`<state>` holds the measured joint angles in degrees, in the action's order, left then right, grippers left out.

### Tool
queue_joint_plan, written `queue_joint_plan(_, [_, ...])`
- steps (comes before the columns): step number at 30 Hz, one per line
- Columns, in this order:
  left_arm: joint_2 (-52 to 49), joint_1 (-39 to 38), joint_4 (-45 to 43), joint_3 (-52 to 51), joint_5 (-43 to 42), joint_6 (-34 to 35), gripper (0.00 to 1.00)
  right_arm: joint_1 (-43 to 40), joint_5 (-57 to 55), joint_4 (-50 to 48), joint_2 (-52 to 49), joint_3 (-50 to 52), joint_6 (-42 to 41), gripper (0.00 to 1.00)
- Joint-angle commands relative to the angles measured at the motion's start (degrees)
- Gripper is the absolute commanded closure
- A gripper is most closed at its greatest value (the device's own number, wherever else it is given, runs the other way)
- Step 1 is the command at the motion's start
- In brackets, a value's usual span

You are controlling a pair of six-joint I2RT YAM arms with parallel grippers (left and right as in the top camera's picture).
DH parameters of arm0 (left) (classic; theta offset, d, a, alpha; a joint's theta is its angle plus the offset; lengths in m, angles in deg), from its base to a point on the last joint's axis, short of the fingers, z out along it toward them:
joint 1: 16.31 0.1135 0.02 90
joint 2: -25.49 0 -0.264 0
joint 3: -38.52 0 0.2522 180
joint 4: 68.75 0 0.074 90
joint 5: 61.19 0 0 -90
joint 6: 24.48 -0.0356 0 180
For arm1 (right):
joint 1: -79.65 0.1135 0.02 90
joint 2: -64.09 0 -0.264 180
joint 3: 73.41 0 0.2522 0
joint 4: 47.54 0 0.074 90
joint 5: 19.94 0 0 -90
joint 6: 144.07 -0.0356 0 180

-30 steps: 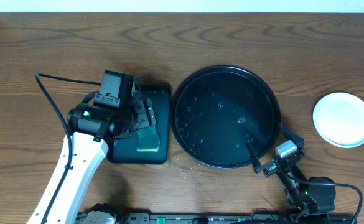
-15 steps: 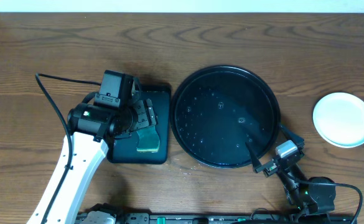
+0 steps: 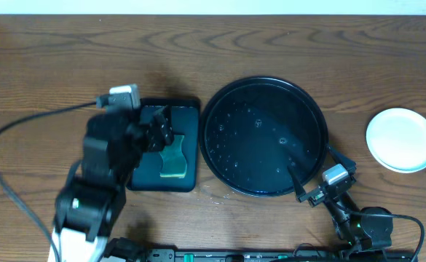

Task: Clean dirty plates on tray and stack at the side

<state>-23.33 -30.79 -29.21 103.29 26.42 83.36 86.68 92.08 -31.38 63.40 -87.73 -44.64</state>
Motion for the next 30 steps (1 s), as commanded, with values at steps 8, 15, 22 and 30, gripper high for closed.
queue_joint_plan(8, [29.05,9.25,-19.12,-26.38,2.03,-6.01,0.17,-0.24,-0.39,0.02,0.39,0.26,-0.79,0.01])
queue_joint_plan(15, [45.97,10.56,-26.45,-41.18,2.01,-5.97,0.17,-0.24,-0.39,0.02,0.39,0.24,-0.79,0.01])
queue_joint_plan(22, [48.74,10.56,-32.52,-50.80,2.08,-4.31,0.17,-0.22,-0.39,0.04,0.39,0.24,-0.81,0.01])
queue_joint_plan(30, [48.74,10.56,-31.85,-50.77,3.08,-4.50,0.17,-0.22,-0.39,0.02,0.39,0.24,-0.79,0.01])
